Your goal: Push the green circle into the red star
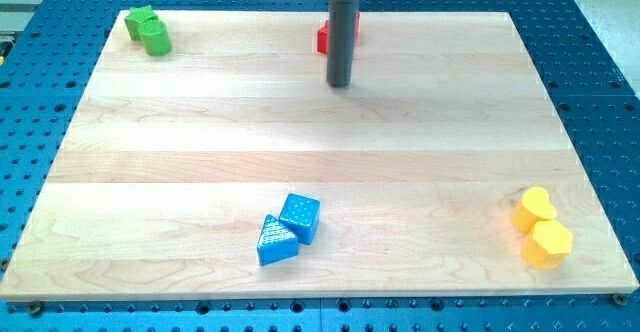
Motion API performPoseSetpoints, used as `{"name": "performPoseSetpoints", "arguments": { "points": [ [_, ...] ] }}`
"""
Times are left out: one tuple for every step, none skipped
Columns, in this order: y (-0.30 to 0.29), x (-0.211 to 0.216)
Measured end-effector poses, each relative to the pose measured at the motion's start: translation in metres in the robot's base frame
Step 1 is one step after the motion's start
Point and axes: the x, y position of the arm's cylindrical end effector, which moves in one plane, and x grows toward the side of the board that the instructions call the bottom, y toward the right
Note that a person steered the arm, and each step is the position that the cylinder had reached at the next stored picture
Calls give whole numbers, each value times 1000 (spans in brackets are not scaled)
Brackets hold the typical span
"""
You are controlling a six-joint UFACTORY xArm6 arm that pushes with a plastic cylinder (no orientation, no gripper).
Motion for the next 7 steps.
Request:
{"name": "performPoseSetpoints", "arguments": {
  "points": [
    [-8,45],
    [-54,70],
    [-83,75],
    [-160,71],
    [-250,63],
    [-281,29],
    [-319,-10]
  ]
}}
